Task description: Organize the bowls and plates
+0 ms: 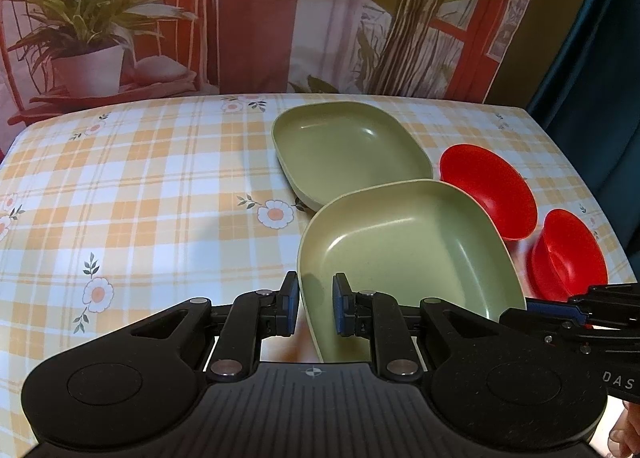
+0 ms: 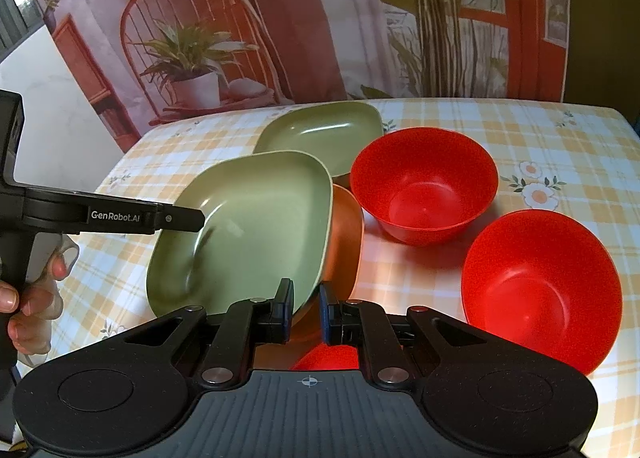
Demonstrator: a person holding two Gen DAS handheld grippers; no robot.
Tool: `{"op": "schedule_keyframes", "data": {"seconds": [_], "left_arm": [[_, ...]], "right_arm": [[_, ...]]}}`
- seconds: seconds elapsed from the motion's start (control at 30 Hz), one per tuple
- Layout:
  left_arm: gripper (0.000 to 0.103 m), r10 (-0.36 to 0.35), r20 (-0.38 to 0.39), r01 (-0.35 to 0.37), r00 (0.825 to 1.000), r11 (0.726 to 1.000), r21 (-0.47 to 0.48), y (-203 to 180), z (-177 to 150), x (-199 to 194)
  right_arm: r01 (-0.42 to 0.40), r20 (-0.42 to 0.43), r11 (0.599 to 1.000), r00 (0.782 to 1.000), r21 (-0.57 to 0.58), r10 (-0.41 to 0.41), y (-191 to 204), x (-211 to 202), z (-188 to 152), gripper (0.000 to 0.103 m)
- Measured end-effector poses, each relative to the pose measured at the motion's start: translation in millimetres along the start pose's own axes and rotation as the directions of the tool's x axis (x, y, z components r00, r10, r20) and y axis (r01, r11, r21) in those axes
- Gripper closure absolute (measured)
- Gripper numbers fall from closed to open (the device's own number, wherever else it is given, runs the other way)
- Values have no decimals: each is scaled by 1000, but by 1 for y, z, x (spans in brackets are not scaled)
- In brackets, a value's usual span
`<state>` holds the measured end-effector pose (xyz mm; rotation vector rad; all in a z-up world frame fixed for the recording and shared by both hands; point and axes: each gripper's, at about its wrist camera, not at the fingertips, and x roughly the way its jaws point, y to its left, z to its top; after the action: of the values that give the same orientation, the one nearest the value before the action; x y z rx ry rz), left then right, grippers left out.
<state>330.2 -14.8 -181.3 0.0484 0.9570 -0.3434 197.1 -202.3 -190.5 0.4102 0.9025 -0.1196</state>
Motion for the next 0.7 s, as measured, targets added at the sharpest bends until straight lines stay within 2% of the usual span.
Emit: {"op": "schedule_keyframes", "data": {"seconds": [0.7], "left_arm": [[84, 40, -32, -38, 999, 998, 54, -10, -1, 16]], "right_arm": [[29, -49, 1000, 998, 9, -29, -4, 11, 4, 89]]}}
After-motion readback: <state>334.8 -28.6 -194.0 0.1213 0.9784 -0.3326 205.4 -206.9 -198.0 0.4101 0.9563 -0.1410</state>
